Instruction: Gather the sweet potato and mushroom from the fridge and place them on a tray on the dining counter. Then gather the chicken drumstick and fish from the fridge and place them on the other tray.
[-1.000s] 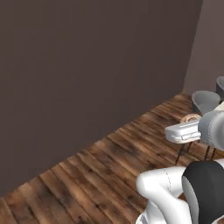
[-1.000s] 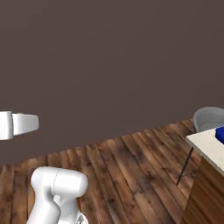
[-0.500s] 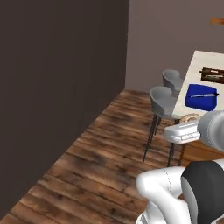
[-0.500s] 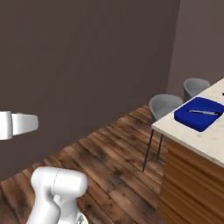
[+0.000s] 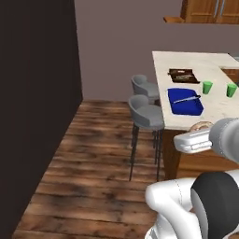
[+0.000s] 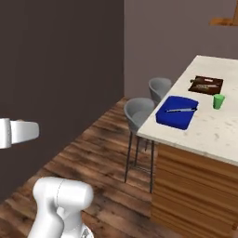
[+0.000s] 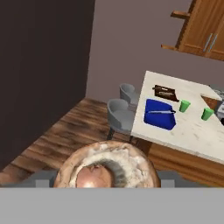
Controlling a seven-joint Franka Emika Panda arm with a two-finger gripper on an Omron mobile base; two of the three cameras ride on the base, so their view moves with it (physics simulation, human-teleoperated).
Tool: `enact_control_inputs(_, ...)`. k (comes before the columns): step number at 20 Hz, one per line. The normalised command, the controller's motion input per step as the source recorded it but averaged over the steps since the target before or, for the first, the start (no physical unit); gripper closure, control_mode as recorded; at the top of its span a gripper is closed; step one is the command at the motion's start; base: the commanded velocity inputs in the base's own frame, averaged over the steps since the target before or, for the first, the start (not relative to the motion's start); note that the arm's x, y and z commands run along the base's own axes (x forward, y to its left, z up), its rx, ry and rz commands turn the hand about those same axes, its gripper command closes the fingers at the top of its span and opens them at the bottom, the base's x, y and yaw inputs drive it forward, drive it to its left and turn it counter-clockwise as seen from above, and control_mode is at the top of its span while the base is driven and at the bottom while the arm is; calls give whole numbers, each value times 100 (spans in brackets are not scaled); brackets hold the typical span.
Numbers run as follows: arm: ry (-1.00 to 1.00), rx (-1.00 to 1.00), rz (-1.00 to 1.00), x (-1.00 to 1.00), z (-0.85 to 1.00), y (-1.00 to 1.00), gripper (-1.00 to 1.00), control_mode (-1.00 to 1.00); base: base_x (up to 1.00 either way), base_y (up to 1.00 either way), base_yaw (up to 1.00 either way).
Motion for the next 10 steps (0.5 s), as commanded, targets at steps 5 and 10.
enact_control_inputs(5, 0, 0, 0, 0, 0, 0, 100, 100, 77, 16, -50)
enact_control_inputs(10, 0, 0, 0, 0, 0, 0, 100, 100, 83, 0, -41)
